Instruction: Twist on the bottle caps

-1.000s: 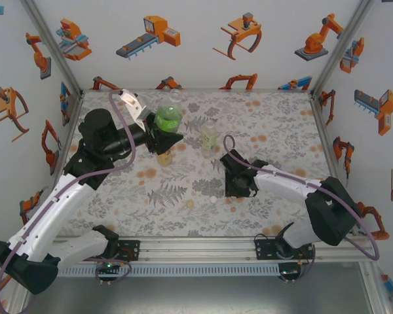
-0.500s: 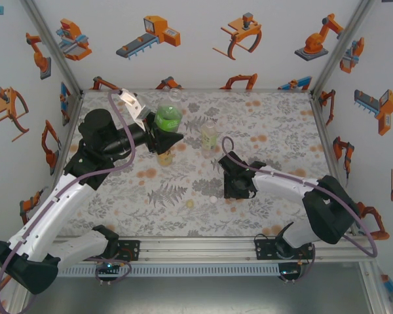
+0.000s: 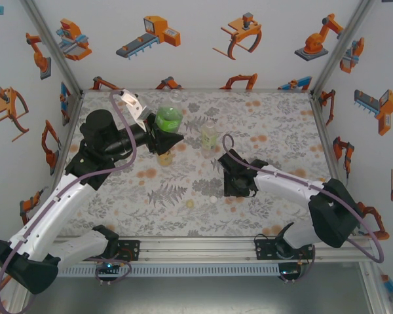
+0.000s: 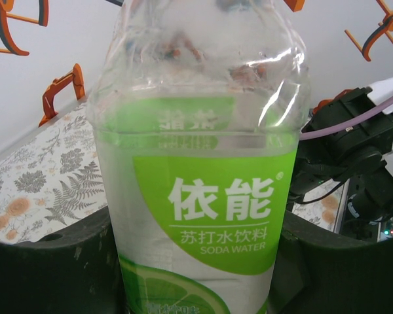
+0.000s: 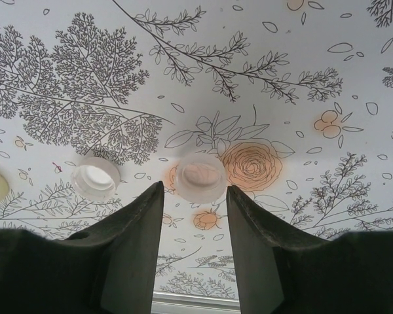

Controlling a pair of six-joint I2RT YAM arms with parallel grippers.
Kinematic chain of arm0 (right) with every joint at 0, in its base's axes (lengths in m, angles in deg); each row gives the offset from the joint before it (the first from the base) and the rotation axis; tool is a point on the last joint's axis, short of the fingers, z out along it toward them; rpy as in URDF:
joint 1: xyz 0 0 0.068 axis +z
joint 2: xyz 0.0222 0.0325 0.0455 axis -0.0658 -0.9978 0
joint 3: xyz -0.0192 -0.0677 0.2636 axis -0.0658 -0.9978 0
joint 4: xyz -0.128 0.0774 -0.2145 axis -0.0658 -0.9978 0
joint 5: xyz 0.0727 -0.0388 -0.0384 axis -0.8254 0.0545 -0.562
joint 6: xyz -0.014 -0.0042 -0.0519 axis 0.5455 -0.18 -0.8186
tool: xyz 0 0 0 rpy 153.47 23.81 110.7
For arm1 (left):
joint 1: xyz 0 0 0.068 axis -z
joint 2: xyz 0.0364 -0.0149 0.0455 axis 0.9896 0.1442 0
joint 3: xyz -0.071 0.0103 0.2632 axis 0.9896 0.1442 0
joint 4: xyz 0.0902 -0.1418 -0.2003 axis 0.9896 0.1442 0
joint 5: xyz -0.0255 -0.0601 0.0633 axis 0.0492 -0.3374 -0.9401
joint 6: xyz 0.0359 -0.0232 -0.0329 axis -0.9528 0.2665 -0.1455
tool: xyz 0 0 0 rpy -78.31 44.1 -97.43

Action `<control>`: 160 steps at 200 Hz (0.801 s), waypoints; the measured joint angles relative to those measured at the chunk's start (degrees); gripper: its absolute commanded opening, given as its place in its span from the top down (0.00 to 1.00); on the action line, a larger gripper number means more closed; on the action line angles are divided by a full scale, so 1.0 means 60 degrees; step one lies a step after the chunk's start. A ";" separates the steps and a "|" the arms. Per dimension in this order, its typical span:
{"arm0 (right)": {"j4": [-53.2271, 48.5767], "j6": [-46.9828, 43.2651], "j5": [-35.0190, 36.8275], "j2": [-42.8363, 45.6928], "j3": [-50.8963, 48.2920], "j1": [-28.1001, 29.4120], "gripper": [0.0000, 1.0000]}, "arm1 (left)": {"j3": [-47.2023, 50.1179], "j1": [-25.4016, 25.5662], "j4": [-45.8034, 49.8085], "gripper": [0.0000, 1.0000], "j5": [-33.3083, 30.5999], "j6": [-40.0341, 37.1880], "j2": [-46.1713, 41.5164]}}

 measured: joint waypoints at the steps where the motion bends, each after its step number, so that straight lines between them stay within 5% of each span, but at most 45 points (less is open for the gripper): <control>1: 0.0000 0.0000 0.0000 -0.0004 -0.0004 0.0000 0.58 | 0.0000 0.0000 0.0000 0.97 0.0000 0.0000 0.0000; 160: 0.0259 0.0259 -0.0029 -0.0543 -0.0157 0.0124 0.60 | 0.0000 0.0000 -0.0004 0.95 -0.0007 0.0069 0.0025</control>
